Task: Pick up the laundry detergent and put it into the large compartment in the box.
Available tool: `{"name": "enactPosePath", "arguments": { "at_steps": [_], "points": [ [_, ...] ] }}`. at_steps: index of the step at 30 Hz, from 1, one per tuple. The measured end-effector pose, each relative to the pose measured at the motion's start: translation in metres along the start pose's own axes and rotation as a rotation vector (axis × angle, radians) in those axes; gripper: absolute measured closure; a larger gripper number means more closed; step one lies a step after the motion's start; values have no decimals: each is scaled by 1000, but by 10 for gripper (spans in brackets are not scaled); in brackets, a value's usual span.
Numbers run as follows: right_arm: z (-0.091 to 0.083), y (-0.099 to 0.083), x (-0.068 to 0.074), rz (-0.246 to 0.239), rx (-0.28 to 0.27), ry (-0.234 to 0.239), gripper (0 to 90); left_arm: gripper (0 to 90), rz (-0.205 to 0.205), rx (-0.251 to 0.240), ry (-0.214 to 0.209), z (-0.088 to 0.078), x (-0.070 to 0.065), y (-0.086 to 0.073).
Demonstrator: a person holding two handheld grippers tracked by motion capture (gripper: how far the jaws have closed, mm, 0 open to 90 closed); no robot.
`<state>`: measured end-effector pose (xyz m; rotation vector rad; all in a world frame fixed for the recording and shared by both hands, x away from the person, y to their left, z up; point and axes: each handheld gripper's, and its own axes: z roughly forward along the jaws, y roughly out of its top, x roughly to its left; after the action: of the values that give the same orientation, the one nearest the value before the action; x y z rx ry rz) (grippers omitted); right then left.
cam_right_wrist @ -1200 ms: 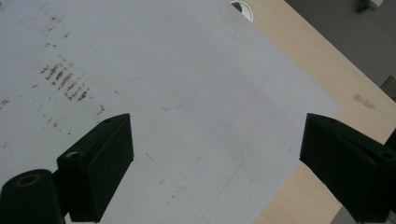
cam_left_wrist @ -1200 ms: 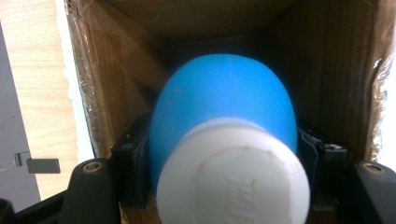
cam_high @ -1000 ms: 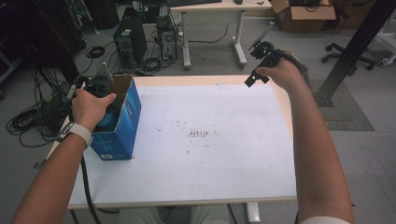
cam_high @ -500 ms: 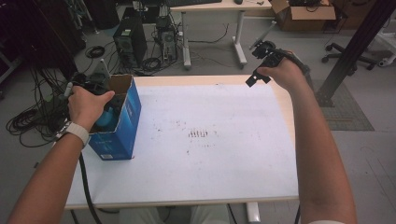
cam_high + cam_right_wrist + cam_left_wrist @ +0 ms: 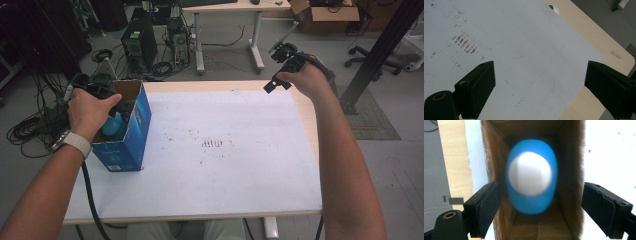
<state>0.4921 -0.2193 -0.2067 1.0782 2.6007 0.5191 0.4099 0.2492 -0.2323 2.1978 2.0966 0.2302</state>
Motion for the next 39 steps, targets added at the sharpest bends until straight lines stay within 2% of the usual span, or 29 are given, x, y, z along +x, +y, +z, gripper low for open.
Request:
{"name": "enactPosePath", "arguments": {
  "at_steps": [9,14,18,24,27,28,30,32,34,36,38,39],
  "points": [
    [-6,-3,4,-4,-11,-1,96,139,48,-25,-39,-31,-19,-11],
    [-8,-4,5,-3,-15,-2,96,139,71,-35,-44,-42,-28,-16],
    [-11,-5,7,-5,-20,-3,96,143,109,-50,-50,-57,-40,-22],
    [-12,-6,9,-7,-23,-3,96,139,149,-64,-58,-69,-53,-28],
    [-12,-5,10,-10,-25,-2,96,138,175,-70,-57,-74,-61,-31],
    [-12,-5,11,-11,-26,-1,96,138,195,-79,-50,-78,-67,-34],
    [-13,-5,11,-11,-25,-2,96,138,204,-84,-55,-79,-70,-35],
    [-13,-5,11,-11,-26,-3,96,138,244,-84,-69,-82,-81,-40],
    [-13,-4,12,-11,-26,-3,96,139,253,-85,-68,-83,-84,-41],
    [-13,-4,13,-12,-26,-3,96,139,288,-89,-78,-87,-94,-45],
    [-13,-3,13,-14,-28,-3,96,138,297,-92,-77,-88,-97,-47],
    [-13,-3,13,-14,-26,-2,96,137,323,-89,-75,-89,-103,-50]
  ]
}}
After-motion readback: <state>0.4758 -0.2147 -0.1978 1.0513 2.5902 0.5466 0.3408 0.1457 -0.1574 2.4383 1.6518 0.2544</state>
